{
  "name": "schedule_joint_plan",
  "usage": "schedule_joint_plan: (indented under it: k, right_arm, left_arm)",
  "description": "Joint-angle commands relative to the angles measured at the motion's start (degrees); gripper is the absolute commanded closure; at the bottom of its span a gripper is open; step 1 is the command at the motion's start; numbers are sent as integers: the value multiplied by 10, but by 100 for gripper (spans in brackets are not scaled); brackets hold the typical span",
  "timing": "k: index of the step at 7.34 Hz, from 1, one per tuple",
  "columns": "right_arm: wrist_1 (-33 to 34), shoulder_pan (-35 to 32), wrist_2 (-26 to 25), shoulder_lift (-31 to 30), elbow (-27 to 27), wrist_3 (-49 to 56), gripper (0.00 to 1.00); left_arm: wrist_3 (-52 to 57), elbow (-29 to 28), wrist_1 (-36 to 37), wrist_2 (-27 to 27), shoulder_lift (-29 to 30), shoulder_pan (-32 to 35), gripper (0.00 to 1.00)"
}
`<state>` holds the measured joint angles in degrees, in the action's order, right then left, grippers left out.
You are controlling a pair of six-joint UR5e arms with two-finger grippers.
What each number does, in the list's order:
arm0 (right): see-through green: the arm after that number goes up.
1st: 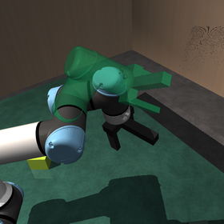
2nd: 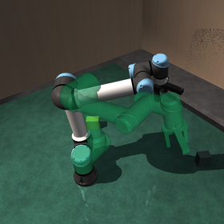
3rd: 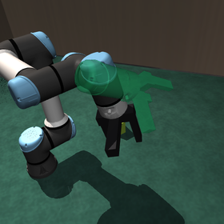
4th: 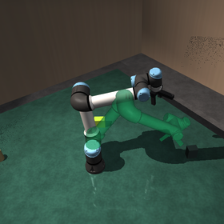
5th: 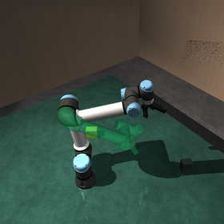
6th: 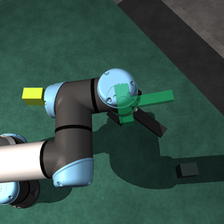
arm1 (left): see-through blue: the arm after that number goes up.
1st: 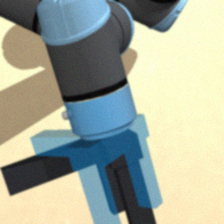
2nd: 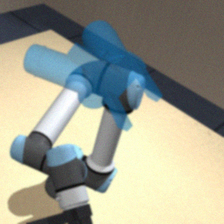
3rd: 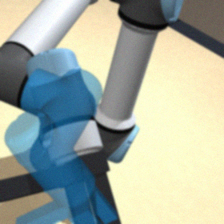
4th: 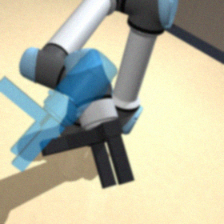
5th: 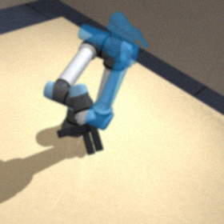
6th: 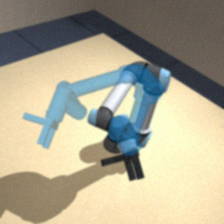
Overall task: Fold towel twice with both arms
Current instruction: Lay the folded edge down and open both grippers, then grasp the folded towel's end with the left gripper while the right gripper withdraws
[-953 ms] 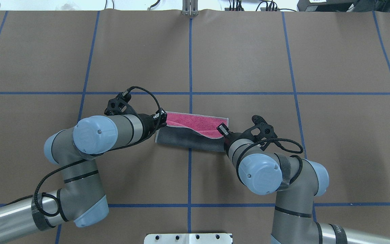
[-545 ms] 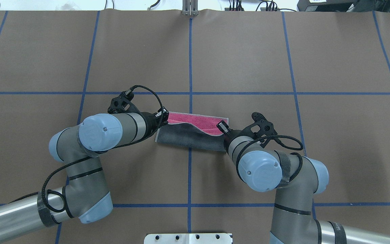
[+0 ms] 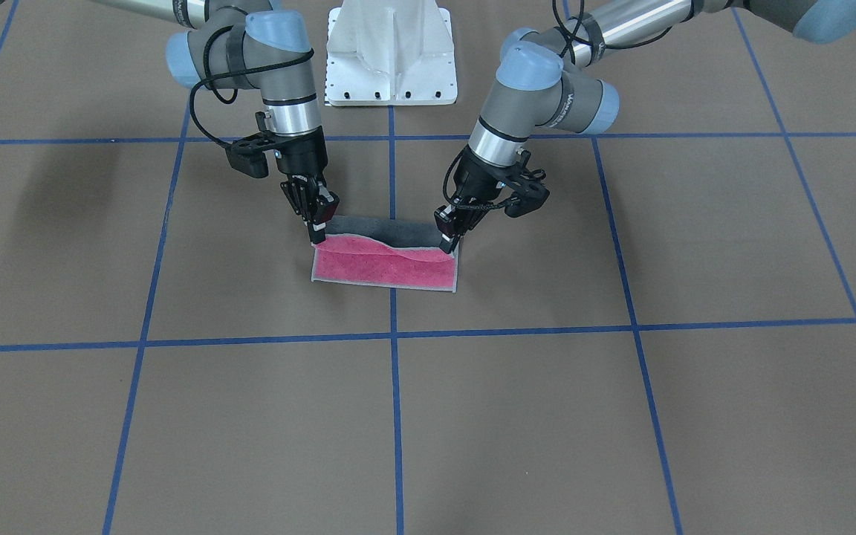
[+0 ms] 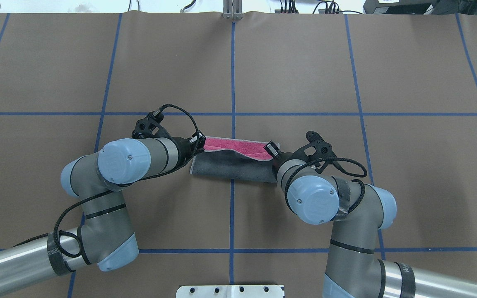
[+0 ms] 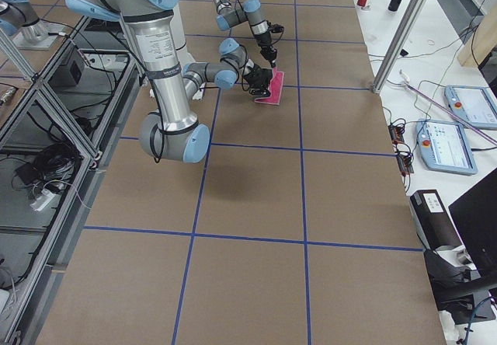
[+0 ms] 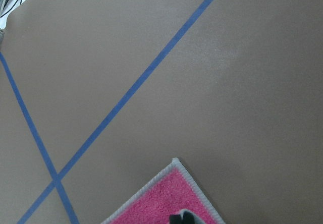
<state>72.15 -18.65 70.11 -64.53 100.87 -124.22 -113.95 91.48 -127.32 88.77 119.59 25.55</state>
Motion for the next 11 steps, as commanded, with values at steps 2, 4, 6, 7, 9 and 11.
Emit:
schedule_joint_plan:
  k: [2, 4, 6, 7, 9, 11]
  right_arm:
    - [0, -9, 6, 6, -5, 27, 0]
    - [-1, -31, 44, 15, -3, 54, 0]
    - [-1, -51, 75, 14, -2, 99, 0]
    - [-1, -66, 107, 13, -1, 136, 0]
    - [-1, -107, 164, 6, 3, 219, 0]
    - [-2, -162, 246, -18, 3, 335, 0]
  left_arm:
    - [45, -5, 1, 2, 3, 8, 7]
    - [54, -5, 1, 4, 12, 19, 1]
    - [58, -3, 1, 11, 12, 20, 0]
    - [69, -2, -1, 51, 8, 20, 0]
    - [118, 4, -4, 64, -8, 22, 0]
    - [118, 8, -24, 84, -22, 18, 0]
